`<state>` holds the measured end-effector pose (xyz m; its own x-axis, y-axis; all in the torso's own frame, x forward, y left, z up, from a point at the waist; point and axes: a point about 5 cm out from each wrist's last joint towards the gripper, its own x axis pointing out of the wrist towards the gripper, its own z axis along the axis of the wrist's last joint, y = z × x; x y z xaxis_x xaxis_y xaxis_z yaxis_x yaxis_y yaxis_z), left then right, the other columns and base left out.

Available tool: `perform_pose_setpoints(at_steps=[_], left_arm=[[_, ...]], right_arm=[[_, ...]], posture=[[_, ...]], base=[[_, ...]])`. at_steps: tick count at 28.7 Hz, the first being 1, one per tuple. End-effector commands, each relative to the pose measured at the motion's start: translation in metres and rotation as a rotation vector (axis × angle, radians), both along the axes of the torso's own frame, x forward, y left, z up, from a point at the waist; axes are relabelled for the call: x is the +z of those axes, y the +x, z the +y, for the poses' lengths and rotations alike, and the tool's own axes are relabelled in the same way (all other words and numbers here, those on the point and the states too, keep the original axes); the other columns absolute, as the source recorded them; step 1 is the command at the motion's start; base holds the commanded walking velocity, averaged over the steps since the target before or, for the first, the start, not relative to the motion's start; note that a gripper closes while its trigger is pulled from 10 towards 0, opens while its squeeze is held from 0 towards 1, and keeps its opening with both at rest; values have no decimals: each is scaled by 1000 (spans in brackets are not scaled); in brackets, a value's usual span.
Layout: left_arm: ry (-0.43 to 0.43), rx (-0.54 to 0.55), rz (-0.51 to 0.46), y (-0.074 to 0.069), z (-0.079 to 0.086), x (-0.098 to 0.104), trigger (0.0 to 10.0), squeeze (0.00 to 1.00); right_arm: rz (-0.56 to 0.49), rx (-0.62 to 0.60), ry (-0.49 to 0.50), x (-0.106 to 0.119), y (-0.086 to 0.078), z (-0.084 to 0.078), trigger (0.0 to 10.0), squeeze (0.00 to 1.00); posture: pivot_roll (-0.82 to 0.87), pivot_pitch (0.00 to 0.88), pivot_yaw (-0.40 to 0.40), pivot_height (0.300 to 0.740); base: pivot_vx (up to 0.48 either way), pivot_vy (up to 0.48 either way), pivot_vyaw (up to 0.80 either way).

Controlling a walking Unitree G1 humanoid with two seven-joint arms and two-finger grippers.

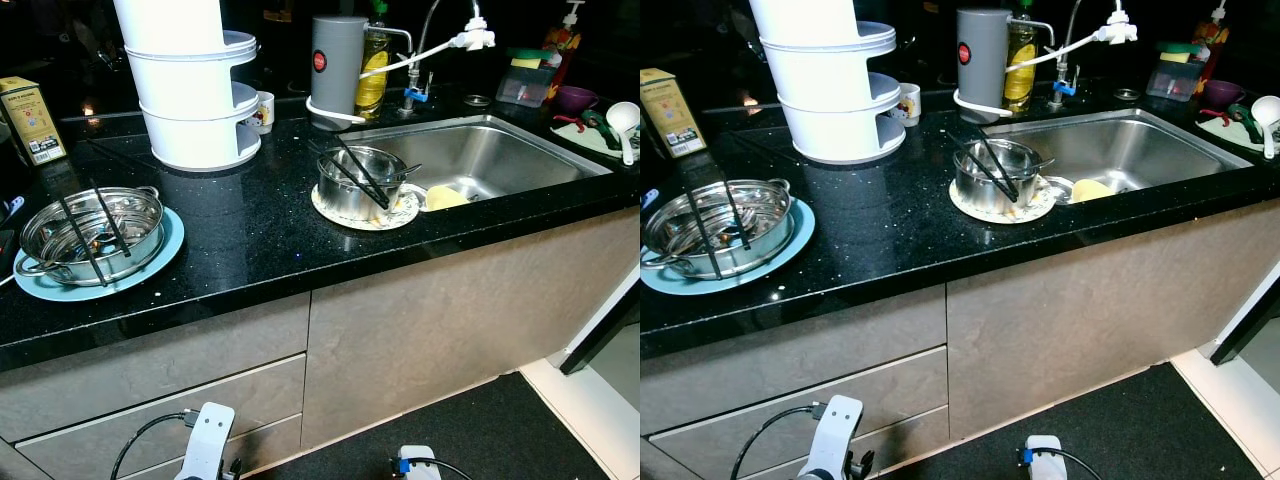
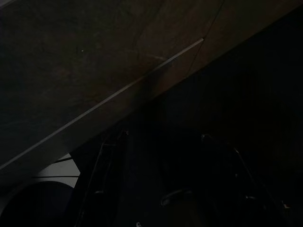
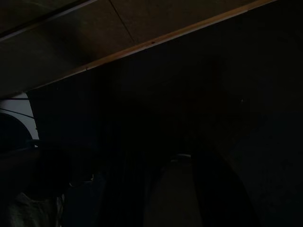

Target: Kitchen organization

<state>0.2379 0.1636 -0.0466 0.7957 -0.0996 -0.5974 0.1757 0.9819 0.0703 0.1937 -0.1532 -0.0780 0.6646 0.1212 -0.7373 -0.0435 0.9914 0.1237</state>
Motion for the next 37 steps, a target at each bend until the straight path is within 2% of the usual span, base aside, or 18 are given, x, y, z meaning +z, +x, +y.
perform_pose_setpoints(at_steps=[1,37], left_arm=[[-9,8,14,-3,-1,-2,10000,16],[-11,1,21,-5,-2,-3,10000,20]], right_arm=[[25,9,-1,-4,-7,1,10000,0],[17,39,9,-3,-6,4,10000,0]], posture=[[-17,104,-25,740],[-18,108,-23,740]], base=[[0,0,0],[0,0,0]])
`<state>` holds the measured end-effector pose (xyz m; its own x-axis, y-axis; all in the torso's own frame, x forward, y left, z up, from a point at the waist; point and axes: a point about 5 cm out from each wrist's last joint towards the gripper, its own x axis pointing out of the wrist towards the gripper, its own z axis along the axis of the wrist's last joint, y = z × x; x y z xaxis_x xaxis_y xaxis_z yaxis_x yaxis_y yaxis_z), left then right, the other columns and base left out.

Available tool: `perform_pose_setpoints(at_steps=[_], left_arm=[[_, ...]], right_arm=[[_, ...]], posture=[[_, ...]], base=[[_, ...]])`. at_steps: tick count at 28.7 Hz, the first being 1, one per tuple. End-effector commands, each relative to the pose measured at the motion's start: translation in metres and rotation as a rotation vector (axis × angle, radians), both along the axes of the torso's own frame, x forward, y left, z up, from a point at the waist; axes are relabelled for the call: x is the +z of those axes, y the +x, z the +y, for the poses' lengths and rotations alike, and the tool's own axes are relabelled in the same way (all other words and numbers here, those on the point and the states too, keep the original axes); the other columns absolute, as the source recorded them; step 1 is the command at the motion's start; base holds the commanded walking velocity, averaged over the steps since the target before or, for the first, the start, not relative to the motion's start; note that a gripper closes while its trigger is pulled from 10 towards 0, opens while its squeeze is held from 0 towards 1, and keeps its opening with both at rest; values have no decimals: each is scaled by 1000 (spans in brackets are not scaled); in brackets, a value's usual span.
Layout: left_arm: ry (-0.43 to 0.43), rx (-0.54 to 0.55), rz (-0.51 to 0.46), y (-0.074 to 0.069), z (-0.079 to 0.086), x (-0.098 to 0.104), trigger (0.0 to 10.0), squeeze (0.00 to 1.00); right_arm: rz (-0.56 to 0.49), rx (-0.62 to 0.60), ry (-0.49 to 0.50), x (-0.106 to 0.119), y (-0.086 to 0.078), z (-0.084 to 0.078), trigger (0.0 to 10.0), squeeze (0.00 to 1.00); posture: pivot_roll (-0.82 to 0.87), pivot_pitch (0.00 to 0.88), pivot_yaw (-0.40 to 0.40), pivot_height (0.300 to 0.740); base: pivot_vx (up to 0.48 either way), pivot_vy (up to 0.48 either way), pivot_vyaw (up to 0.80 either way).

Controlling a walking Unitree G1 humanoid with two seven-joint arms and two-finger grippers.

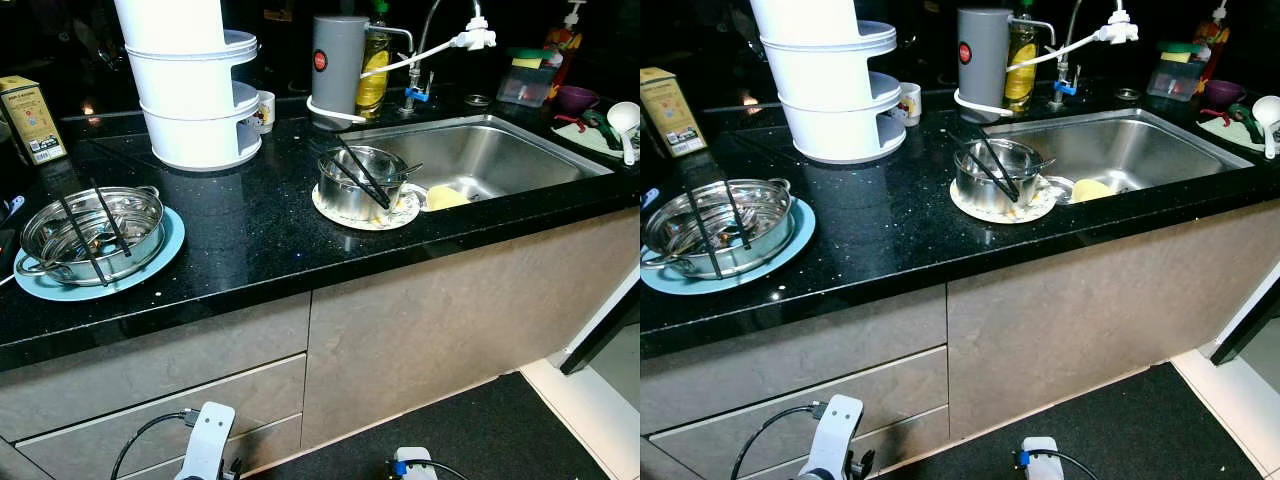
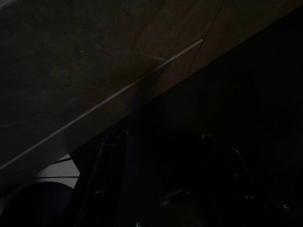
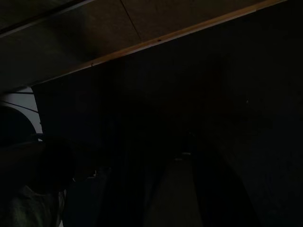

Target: Kitchen organization

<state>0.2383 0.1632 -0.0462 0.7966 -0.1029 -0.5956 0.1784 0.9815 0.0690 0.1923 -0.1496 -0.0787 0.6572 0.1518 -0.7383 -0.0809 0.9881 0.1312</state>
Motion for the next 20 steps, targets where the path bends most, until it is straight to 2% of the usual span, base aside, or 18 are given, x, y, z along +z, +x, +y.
perform_pose_setpoints(at_steps=[1,20], left_arm=[[-10,4,25,-5,-2,-4,10000,20],[-31,-26,30,-5,-6,-4,10000,0]], right_arm=[[13,1,2,-3,-5,0,10000,0],[0,105,-8,-1,-4,9,10000,0]], posture=[[-18,108,-23,740],[-25,87,-22,740]], base=[[0,0,0],[0,0,0]])
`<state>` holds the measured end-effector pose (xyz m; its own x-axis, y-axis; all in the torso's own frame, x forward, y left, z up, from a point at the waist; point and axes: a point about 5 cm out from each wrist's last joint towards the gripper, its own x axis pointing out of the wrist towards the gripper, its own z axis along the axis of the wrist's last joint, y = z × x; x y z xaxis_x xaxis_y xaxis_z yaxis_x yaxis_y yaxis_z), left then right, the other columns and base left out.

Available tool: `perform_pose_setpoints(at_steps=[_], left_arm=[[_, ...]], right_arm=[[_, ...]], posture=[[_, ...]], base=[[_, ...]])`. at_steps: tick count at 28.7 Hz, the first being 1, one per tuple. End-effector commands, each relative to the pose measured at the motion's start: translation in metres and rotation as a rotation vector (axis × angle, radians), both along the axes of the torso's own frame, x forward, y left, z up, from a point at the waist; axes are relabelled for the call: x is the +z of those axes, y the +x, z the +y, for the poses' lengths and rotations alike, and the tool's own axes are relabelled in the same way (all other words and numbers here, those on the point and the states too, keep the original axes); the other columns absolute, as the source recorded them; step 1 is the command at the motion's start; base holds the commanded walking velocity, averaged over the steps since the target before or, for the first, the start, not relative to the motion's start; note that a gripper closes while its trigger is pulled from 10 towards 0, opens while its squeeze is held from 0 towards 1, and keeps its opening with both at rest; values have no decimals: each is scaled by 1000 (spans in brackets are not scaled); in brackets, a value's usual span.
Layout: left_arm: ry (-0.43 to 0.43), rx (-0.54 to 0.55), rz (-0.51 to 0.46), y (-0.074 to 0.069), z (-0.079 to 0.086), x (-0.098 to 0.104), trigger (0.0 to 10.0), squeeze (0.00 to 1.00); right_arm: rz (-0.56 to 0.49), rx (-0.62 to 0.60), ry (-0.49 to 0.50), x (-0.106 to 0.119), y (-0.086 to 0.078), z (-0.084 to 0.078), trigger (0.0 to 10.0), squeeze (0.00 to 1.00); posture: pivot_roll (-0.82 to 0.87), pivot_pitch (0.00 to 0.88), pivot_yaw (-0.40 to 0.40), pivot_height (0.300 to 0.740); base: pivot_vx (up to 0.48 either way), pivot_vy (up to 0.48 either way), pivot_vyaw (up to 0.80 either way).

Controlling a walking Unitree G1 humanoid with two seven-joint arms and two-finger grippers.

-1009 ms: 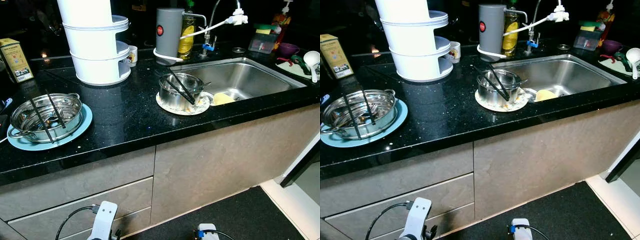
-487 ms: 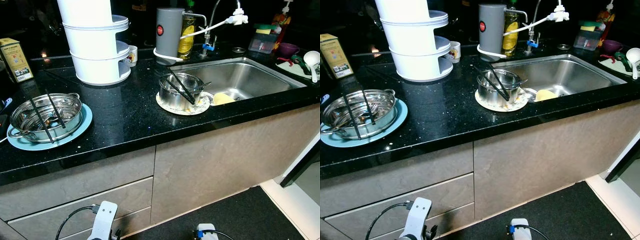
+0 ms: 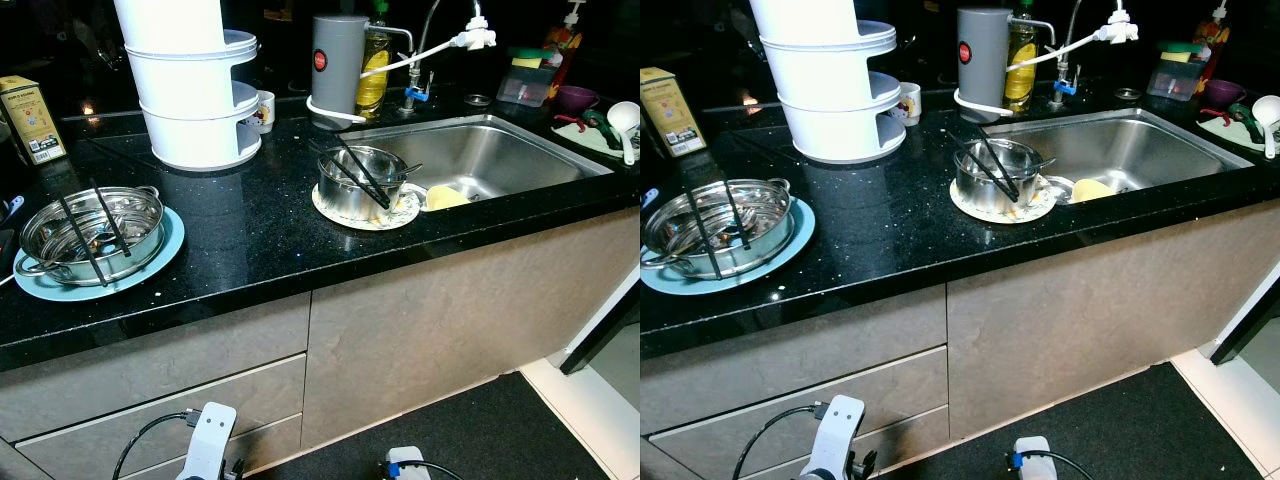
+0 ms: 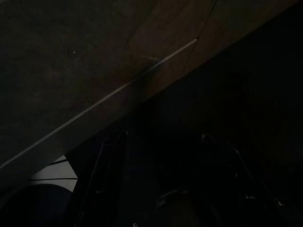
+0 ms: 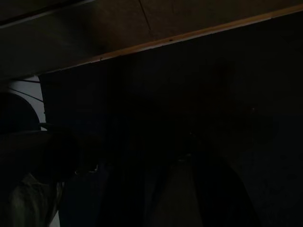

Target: Kitchen organization

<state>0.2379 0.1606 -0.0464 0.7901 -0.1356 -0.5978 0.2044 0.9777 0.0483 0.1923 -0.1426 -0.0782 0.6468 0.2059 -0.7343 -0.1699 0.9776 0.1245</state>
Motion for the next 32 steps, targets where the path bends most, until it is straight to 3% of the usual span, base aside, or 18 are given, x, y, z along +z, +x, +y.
perform_pose_setpoints(at_steps=[1,32], left_arm=[[-11,-3,24,-4,-3,-4,10000,0],[-36,-16,33,-1,-7,-2,10000,0]], right_arm=[[7,18,-4,-2,-4,2,10000,0],[26,-22,33,-2,-4,-1,10000,0]], posture=[[-25,86,-21,740],[-22,97,-22,740]], base=[[0,0,0],[0,0,0]])
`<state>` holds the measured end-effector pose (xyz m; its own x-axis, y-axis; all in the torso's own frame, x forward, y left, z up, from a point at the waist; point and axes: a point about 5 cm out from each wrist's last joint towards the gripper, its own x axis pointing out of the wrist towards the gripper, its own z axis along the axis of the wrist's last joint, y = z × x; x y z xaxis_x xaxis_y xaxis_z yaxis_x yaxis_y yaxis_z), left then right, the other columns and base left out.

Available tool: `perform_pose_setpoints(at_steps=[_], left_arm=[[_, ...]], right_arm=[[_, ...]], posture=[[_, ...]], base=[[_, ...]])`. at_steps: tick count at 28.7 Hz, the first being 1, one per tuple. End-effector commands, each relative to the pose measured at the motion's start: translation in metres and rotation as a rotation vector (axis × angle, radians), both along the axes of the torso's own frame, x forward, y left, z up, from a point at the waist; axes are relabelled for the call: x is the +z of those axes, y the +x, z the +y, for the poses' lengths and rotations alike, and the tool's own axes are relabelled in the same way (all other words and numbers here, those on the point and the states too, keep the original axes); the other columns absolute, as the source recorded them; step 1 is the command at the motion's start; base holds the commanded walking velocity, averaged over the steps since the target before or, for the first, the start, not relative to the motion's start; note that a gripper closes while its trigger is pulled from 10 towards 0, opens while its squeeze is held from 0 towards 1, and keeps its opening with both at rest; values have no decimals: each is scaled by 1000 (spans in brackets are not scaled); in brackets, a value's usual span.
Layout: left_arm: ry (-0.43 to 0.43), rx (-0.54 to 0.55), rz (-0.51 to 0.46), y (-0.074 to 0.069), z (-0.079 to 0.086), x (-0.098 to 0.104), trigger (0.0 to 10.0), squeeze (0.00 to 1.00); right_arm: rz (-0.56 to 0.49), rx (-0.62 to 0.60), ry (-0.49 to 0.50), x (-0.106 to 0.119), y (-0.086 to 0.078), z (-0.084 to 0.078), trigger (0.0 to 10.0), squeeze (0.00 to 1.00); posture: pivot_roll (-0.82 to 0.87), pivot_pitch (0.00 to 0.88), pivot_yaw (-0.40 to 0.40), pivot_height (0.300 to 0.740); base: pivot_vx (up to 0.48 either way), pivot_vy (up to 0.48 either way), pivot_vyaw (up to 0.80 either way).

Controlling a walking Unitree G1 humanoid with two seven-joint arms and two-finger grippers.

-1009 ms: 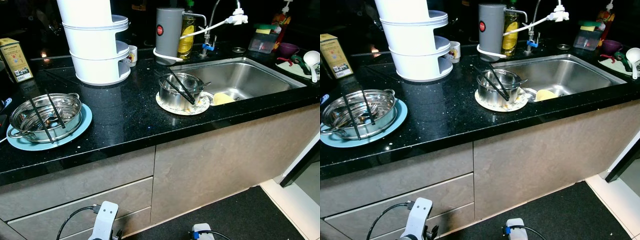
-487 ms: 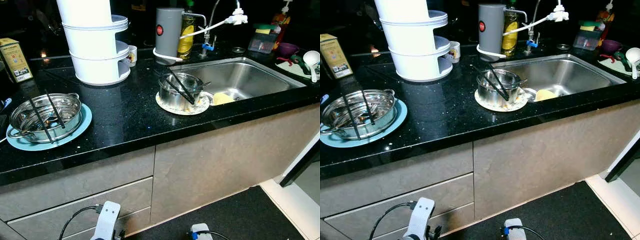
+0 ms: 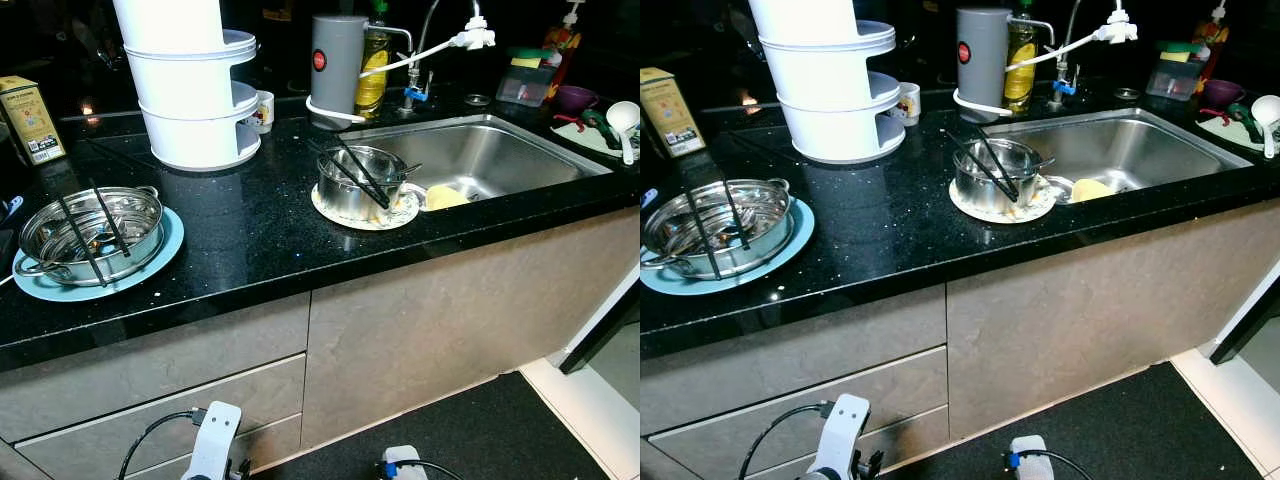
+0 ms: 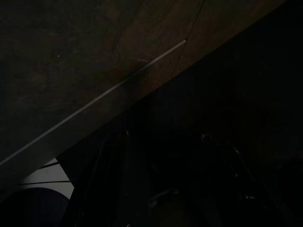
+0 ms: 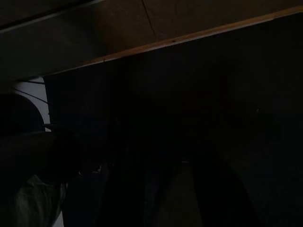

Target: Kitchen organization

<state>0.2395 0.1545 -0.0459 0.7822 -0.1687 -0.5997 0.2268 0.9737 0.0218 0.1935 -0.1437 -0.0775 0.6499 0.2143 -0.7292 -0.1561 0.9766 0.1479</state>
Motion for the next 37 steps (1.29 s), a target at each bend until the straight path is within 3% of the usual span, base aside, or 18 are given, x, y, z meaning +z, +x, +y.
perform_pose_setpoints(at_steps=[1,37], left_arm=[[-13,7,26,-3,-1,-3,10000,0],[2,3,18,-4,-1,-3,10000,0]], right_arm=[[26,-7,9,-3,-5,1,10000,0],[27,-45,21,-4,-8,-4,10000,0]], posture=[[-22,97,-22,740],[-33,98,-11,740]], base=[[0,0,0],[0,0,0]])
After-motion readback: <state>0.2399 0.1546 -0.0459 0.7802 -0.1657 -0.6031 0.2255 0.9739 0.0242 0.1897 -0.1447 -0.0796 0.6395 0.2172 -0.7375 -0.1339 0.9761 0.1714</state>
